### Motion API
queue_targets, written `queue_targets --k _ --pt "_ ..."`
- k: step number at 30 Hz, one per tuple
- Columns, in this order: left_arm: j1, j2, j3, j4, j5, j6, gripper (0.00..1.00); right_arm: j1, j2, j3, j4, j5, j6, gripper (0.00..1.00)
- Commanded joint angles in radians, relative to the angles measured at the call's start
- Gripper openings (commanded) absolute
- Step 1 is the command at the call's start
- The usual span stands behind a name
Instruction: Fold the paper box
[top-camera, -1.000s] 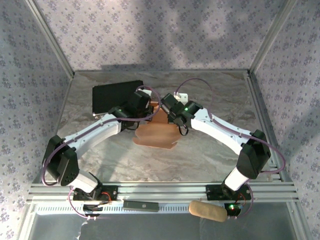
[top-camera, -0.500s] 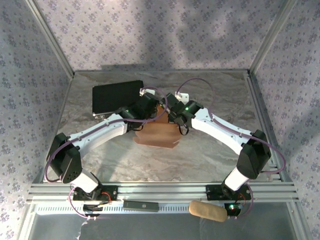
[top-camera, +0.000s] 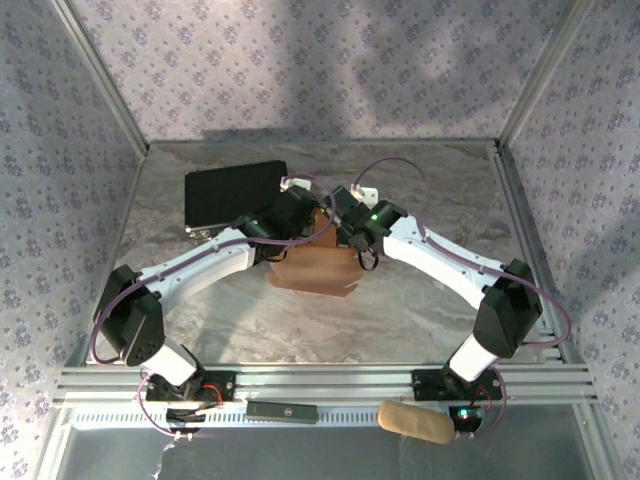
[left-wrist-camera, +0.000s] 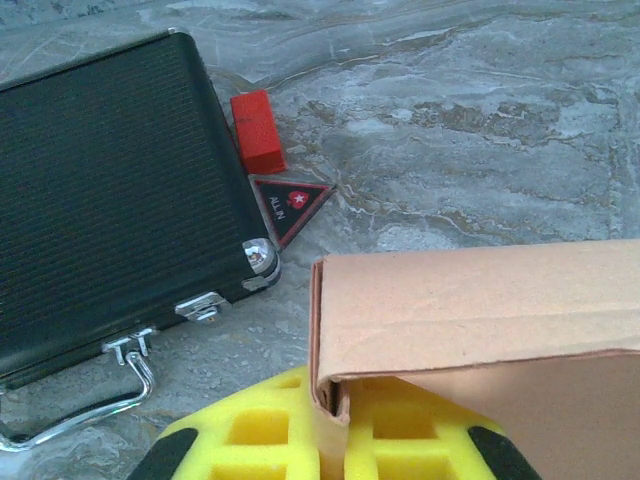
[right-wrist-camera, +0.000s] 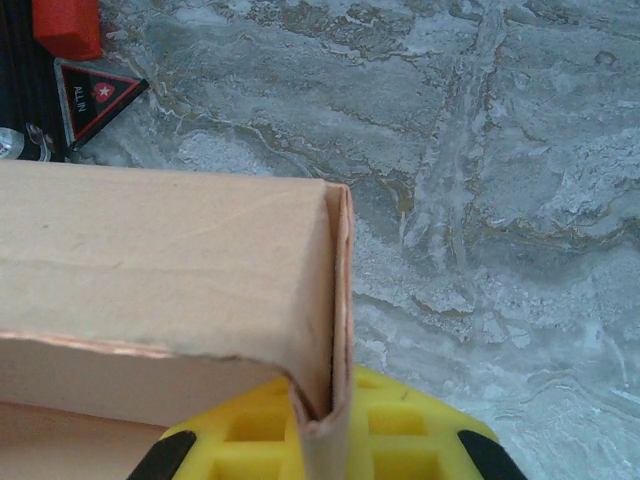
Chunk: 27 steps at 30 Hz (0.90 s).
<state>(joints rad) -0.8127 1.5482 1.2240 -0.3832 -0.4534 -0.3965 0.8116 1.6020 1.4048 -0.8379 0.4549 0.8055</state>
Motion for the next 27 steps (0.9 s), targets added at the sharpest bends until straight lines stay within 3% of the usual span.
queue_targets --k 1,8,11,12,15,19,23,26,27 --pt "-0.025 0.040 0.014 -0.070 -0.117 0.026 0.02 -0.005 -0.025 0.002 -0.012 0.010 0.018 0.00" --pt "-0.070 0.044 0.029 -0.088 -0.223 0.025 0.01 -0.011 -0.017 0.005 -0.014 0.002 0.030 0.00" --pt "-0.095 0.019 0.053 -0.104 -0.227 0.014 0.37 -0.017 -0.013 0.000 -0.018 0.001 0.043 0.00" --pt "-0.101 0.005 0.061 -0.115 -0.215 0.002 0.44 -0.021 -0.013 -0.004 -0.017 -0.003 0.048 0.00" --pt "-0.103 -0.033 0.088 -0.146 -0.135 -0.045 0.53 -0.032 -0.010 -0.013 -0.011 -0.013 0.063 0.00" --pt "-0.118 -0.094 0.096 -0.164 -0.033 -0.105 0.53 -0.046 -0.005 -0.018 -0.008 -0.022 0.086 0.00" --pt "-0.174 -0.187 0.086 -0.182 -0.077 -0.210 0.50 -0.058 -0.003 -0.030 -0.005 -0.033 0.118 0.00" --pt "-0.231 -0.262 0.090 -0.276 -0.148 -0.385 0.43 -0.072 -0.012 -0.059 0.015 -0.048 0.154 0.00" --pt "-0.279 -0.290 0.091 -0.338 -0.219 -0.469 0.39 -0.079 -0.018 -0.074 0.025 -0.054 0.172 0.00"
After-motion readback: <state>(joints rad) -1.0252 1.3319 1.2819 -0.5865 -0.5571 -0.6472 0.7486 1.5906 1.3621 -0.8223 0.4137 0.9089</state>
